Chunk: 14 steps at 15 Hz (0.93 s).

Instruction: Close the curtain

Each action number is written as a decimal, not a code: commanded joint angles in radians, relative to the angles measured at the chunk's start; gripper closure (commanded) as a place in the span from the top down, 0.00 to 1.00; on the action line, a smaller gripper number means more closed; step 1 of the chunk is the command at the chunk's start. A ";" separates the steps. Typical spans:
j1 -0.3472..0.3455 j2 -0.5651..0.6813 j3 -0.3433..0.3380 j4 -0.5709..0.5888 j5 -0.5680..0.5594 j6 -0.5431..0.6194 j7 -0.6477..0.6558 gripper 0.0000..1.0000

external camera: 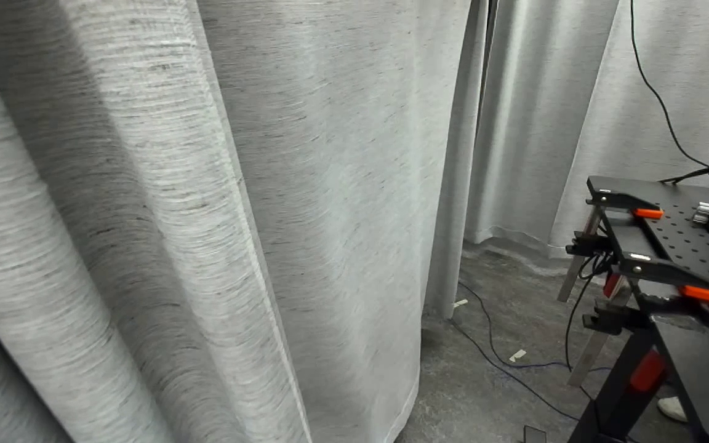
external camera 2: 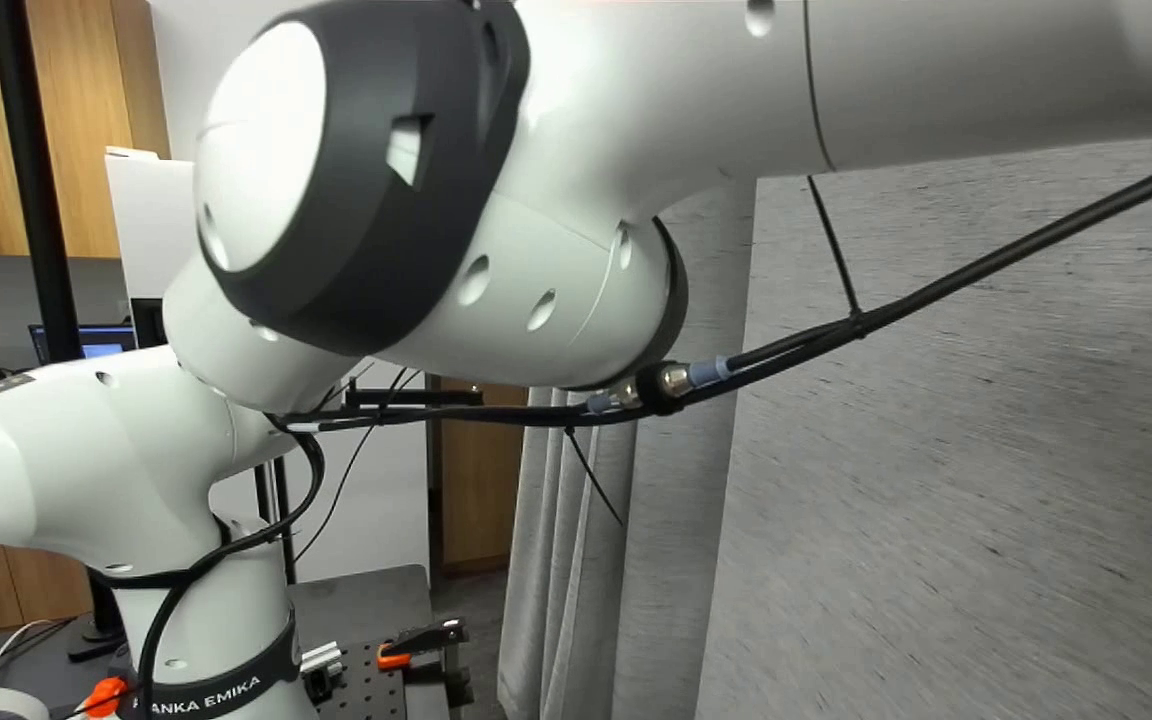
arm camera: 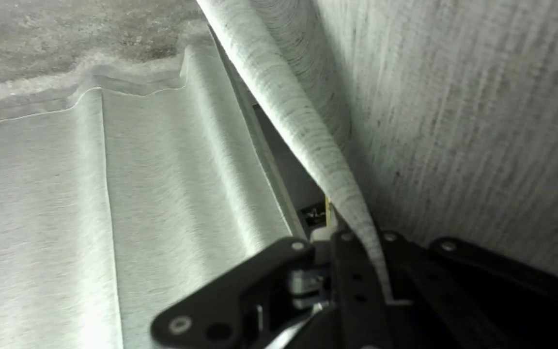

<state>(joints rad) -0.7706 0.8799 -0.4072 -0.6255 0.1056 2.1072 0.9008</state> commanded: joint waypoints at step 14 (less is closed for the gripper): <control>0.402 0.009 0.124 -0.008 -0.012 0.002 -0.221 0.00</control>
<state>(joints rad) -0.4422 0.9075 -0.3135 -0.6275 0.1054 2.1076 0.7462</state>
